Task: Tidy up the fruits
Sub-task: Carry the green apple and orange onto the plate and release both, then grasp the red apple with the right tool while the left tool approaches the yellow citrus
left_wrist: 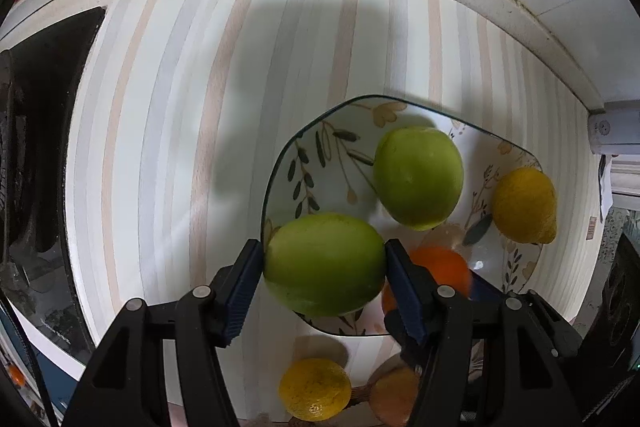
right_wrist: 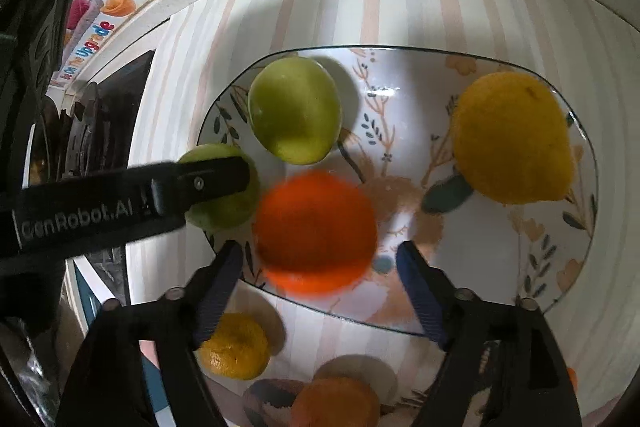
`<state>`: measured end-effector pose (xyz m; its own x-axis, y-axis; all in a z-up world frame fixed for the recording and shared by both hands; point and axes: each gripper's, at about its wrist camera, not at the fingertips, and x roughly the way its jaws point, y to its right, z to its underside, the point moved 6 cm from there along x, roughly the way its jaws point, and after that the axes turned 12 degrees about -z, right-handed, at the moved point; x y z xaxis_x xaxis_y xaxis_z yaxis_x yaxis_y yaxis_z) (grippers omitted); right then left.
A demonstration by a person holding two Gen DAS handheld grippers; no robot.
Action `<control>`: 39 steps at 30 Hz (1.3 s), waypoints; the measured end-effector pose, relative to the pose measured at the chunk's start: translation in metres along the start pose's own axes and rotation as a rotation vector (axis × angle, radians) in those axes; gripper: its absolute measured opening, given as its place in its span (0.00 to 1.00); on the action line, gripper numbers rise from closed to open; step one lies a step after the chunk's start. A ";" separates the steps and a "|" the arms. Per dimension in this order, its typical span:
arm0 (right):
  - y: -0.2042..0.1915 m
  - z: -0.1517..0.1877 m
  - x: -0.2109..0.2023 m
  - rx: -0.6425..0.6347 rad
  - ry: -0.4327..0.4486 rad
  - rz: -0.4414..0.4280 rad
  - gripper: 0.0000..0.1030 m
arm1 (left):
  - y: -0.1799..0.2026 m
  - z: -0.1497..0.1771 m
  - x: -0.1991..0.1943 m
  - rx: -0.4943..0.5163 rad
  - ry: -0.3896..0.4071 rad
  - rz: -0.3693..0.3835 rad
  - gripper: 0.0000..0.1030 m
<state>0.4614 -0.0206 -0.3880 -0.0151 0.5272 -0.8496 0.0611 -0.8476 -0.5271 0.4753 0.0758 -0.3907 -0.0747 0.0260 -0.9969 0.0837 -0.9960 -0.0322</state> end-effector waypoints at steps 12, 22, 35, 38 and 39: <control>0.023 0.017 -0.045 0.026 0.022 0.178 0.92 | -0.017 0.013 -0.029 0.019 0.083 -0.071 0.87; 0.045 0.040 -0.084 0.065 0.070 0.236 0.92 | -0.036 0.050 -0.058 0.025 0.183 -0.155 0.87; 0.018 0.084 -0.139 0.005 0.134 0.238 0.92 | -0.012 0.096 -0.101 0.065 0.277 -0.149 0.87; 0.008 0.095 -0.152 -0.008 0.158 0.233 0.92 | -0.009 0.107 -0.116 0.064 0.300 -0.138 0.87; 0.006 0.098 -0.157 -0.013 0.164 0.232 0.92 | -0.008 0.113 -0.123 0.066 0.312 -0.132 0.87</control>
<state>0.3661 -0.1140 -0.2595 0.1623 0.3226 -0.9325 0.0568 -0.9465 -0.3176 0.3720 0.0707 -0.2599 0.2273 0.1701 -0.9589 0.0284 -0.9854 -0.1680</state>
